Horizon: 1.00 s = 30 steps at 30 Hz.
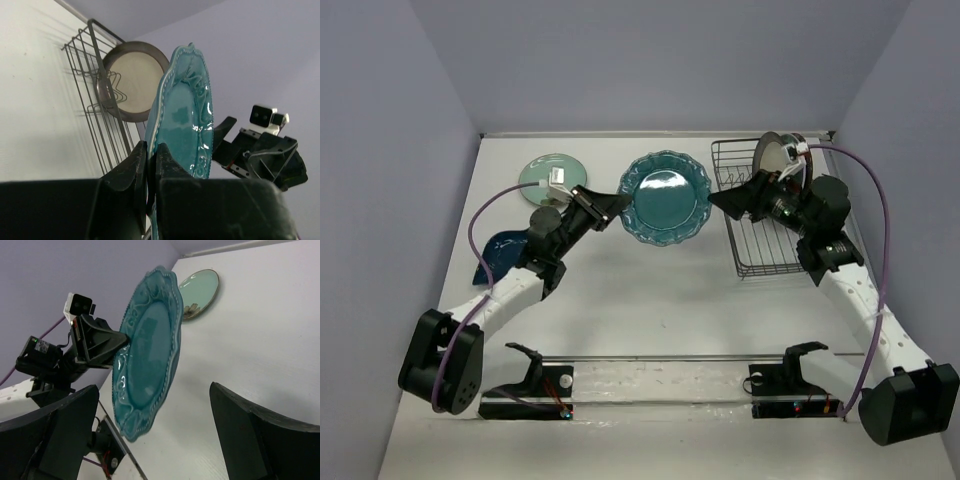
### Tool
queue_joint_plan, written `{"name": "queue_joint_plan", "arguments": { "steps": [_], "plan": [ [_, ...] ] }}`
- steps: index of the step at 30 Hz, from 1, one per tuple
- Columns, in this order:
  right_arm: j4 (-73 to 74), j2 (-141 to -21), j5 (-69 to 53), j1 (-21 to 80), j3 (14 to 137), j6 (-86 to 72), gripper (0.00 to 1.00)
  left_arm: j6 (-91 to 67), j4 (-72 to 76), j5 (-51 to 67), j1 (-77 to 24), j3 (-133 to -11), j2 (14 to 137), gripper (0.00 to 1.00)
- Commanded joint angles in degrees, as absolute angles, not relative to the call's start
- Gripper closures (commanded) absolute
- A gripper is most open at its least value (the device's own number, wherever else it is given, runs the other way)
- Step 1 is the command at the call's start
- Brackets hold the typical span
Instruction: Load the plates into the dish rack
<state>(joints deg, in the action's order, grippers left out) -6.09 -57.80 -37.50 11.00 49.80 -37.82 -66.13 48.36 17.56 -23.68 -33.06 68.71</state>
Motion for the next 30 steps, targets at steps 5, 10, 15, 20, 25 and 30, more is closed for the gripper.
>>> {"name": "queue_joint_plan", "arguments": {
  "steps": [5, 10, 15, 20, 25, 30],
  "plan": [
    [-13.27, -63.37, -39.11, 14.32, 49.92, -40.52, 0.05, -66.45, 60.38, 21.01, -28.56, -38.23, 68.82, 0.94],
    [-14.15, -63.11, -38.32, 14.85, 50.01, -40.52, 0.63, -65.57, 59.68, 21.71, -29.18, -38.23, 68.38, 0.94],
    [-9.78, -63.71, -37.44, 14.85, 51.06, -38.06, 0.91, -61.27, 56.7, 20.4, -29.53, -38.14, 65.66, 0.94],
    [-7.74, -63.2, -35.69, 14.85, 51.5, -36.04, 0.93, -58.54, 52.48, 21.0, -29.79, -39.98, 64.78, 0.88],
    [-4.84, -63.1, -28.92, 14.24, 55.45, -33.75, 0.93, -54.5, 43.08, 20.83, -29.79, -41.66, 64.16, 0.18],
    [-2.73, -65.3, -27.25, 10.03, 63.78, -32.61, 0.93, -50.72, 36.57, 18.2, -29.45, -40.44, 61.97, 0.01]
  ]
}}
